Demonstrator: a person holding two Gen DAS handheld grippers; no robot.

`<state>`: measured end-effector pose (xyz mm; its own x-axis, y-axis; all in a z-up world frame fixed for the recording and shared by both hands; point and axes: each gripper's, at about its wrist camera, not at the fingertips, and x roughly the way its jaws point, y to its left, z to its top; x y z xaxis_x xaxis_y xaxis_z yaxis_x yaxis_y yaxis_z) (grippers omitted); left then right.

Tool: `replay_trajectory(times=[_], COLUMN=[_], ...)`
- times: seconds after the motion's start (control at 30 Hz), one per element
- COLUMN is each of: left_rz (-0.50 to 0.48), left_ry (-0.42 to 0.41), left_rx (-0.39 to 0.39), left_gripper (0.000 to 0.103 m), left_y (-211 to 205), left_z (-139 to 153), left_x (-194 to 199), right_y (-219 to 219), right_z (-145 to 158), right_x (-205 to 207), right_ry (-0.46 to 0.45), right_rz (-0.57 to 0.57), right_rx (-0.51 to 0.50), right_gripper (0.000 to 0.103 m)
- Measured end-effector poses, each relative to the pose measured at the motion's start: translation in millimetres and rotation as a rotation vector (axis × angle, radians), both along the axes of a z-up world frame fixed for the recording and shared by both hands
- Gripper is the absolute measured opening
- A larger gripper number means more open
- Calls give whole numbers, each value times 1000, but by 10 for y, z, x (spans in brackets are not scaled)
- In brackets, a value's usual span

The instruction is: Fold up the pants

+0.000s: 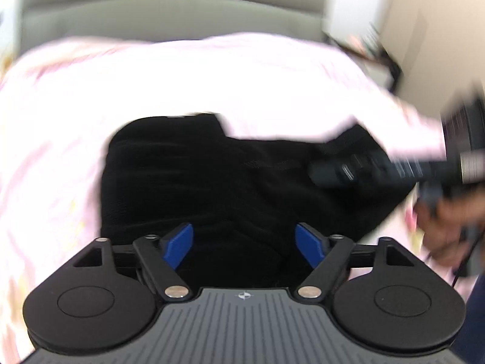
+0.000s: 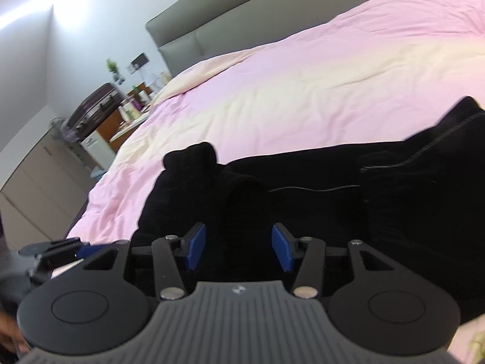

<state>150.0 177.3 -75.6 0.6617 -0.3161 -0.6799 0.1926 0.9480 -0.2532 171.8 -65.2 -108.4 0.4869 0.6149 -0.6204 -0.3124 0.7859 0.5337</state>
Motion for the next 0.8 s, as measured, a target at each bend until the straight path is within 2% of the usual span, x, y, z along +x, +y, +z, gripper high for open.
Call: replay_trajectory(times=[0.1,0.13,0.2,0.27,0.4,0.57,0.67,0.73,0.8], left_rz=[207,262,325,341,335,323,310,293,285], left_ry=[97,142,179,175,167,157,169,162,108], left_rx=[-237,-302,-394,-438,-428,-448,-405,-379,-375], left_gripper=[91,84,80,82,84,88,90,90,84], left_y=[632,779,975,1048,1065,1012,950,907,886], left_z=[-242,-355,-502,-529,-551,-523,-542,-522,-436], left_x=[142,178,228,267,288,232,274,281,238], right_y=[195,260,391,507,686,909,987,989,913], right_z=[12,-4,-77,-195,-441,-555,-548,-510,-407], right_x=[87,113,203,304,506,577,556,553,549], right_ry=[-17,-23,-5,45,143,148,123,104,81], right_rz=[41,49,59,48,12,35,52,78,73], right_rx=[-1,-4,3,24,69,119,89,55,74], right_gripper=[59,60,60,60,61,61,52,38,31])
